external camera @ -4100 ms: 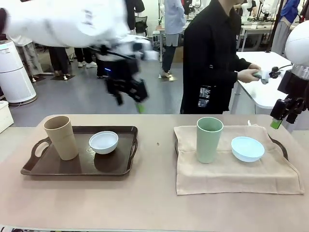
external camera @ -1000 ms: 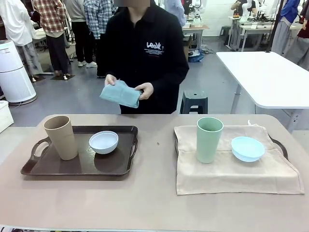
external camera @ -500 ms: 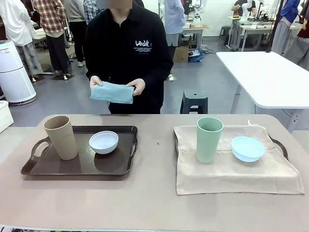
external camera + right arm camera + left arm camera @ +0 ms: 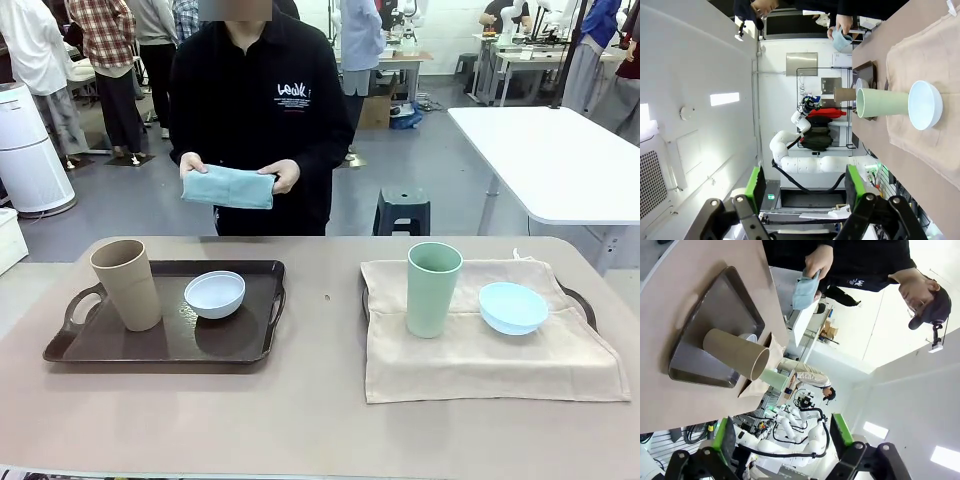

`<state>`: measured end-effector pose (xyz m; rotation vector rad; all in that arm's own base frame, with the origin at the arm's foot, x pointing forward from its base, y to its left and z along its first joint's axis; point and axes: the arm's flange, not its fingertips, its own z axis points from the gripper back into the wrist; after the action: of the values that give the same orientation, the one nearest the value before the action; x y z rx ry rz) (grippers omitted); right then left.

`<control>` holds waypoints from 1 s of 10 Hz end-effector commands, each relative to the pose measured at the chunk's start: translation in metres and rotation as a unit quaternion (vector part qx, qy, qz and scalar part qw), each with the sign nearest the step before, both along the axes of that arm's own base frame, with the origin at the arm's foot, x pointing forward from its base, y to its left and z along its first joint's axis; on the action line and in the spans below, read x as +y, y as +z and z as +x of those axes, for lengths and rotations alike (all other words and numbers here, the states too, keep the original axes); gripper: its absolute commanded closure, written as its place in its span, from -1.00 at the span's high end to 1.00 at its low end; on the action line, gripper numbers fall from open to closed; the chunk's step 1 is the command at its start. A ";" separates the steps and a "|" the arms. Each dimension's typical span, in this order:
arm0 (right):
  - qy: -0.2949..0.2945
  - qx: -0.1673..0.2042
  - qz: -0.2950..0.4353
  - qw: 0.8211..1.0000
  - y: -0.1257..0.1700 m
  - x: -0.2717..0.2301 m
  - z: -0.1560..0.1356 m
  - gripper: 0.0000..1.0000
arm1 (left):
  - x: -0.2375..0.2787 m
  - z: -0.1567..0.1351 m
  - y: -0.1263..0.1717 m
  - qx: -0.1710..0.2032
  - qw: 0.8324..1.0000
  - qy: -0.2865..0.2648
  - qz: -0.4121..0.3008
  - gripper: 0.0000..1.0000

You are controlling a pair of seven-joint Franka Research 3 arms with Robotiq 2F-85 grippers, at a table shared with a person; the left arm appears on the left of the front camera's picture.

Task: Set up a tray with a mat and arrange the tableware.
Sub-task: Pick up the Picnic Bowl and Reusable plastic cup from the Handle tray in front of the human's position and hold them in the air.

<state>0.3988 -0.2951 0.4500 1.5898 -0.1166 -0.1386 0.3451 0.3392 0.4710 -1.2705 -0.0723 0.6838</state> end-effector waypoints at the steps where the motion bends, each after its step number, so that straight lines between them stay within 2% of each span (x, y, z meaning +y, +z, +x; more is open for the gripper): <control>1: 0.001 0.004 0.000 1.000 0.000 0.000 0.000 0.68 | -0.002 -0.003 0.002 0.002 1.000 0.005 -0.002 1.00; 10: 0.001 0.004 0.000 1.000 0.000 0.000 0.000 0.68 | -0.002 -0.003 0.002 0.002 1.000 0.005 -0.002 1.00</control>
<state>0.3988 -0.2951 0.4500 1.5898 -0.1165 -0.1386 0.3451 0.3392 0.4710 -1.2705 -0.0722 0.6838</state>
